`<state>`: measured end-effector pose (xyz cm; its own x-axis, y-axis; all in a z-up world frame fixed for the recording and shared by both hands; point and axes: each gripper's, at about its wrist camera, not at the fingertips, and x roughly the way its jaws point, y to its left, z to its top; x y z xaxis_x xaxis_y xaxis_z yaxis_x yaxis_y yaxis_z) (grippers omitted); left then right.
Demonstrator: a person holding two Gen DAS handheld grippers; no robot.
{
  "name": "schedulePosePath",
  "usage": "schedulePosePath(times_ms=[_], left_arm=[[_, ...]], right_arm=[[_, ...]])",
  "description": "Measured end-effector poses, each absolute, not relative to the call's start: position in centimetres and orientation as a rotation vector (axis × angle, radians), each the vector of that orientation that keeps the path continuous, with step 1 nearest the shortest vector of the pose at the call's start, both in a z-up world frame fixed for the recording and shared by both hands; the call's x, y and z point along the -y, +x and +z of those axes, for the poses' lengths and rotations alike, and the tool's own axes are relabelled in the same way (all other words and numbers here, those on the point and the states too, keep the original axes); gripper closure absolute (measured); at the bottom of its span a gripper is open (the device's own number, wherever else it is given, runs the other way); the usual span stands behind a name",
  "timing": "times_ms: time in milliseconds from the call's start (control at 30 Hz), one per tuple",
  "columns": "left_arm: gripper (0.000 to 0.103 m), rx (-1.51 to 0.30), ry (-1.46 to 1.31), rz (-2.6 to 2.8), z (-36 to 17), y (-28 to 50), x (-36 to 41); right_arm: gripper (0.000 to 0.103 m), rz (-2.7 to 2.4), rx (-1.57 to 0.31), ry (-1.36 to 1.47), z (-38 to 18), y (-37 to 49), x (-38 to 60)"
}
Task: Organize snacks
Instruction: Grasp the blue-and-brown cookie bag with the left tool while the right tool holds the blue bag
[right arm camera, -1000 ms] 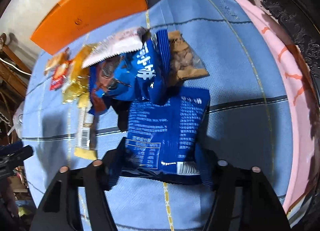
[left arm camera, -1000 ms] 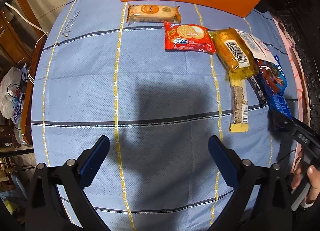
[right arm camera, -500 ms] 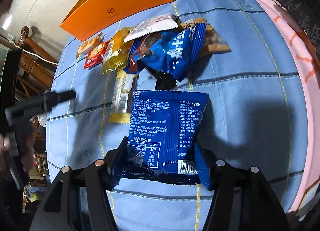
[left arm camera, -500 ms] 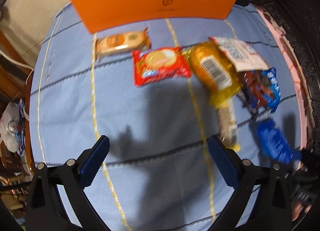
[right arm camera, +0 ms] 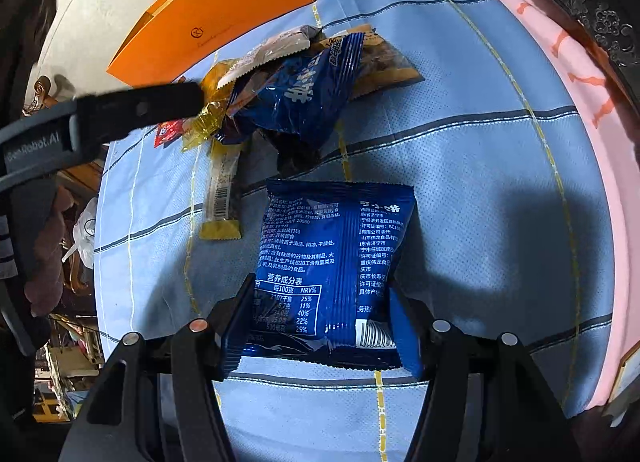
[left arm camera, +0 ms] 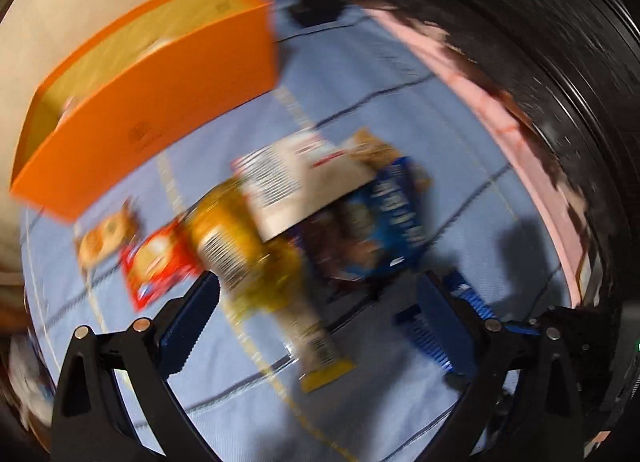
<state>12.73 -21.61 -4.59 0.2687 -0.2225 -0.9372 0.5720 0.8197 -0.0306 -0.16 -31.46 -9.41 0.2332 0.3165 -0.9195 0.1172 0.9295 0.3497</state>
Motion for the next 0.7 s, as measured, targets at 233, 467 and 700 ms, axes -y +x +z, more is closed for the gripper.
schedulePosePath(times_ms=[233, 467, 700], left_arm=[[0.021, -1.218, 0.452, -0.697, -7.1, 11.9, 26.7], [0.027, -1.247, 0.423, -0.662, -9.0, 13.8, 28.5], [0.056, -1.282, 0.269, -0.646, -9.2, 16.7, 26.3]], right_arm=[[0.041, 0.151, -1.343, 0.395, -9.6, -0.2, 32.2], [0.041, 0.147, -1.345, 0.409, -9.7, 0.2, 32.8], [0.041, 0.139, -1.336, 0.414, -9.7, 0.3, 33.3]])
